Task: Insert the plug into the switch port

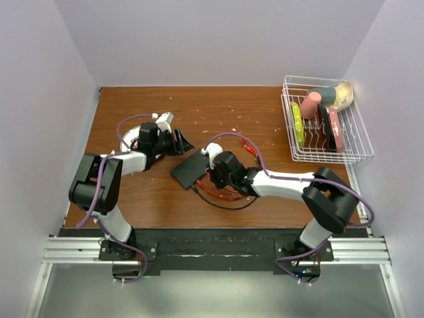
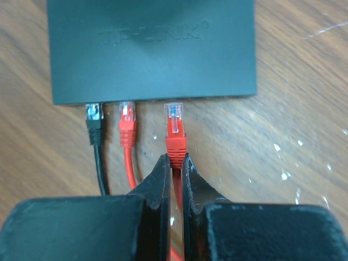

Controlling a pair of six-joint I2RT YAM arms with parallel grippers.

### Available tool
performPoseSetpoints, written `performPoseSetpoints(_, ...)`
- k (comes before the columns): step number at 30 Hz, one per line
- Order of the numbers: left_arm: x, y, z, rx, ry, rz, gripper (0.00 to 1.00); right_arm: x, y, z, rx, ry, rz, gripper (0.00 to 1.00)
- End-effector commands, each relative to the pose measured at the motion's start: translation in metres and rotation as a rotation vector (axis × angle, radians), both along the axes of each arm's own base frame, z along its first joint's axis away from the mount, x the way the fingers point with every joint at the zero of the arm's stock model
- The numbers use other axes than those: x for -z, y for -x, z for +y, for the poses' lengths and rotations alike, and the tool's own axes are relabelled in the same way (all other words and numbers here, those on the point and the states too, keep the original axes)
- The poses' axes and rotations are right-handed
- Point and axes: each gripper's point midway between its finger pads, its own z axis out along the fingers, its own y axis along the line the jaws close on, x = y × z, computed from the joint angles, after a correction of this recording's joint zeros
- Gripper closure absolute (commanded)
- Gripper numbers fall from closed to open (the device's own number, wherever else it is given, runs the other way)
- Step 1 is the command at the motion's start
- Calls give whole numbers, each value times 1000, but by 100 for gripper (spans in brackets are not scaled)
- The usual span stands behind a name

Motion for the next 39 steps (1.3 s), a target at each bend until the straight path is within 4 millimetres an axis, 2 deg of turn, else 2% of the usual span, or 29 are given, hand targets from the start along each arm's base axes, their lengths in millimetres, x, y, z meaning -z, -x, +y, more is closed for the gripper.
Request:
performPoseSetpoints(1,12,-15,-2,52,-17,-21,41,11,1,10,-66,77,50,100)
performPoseSetpoints(7,31,-10,-12,108,31,28,47,26,2,12,-64,112,98,100)
performPoseSetpoints(16,33,-4,-13,130,39,35,50,36,8,12,-86,120,136,100)
performPoseSetpoints(29,38,-2,-15,147,42,52,57,37,5,24,-81,90,144,100)
performPoseSetpoints(39,41,-1,-16,155,43,61,59,30,-7,17,-1,95,98,100)
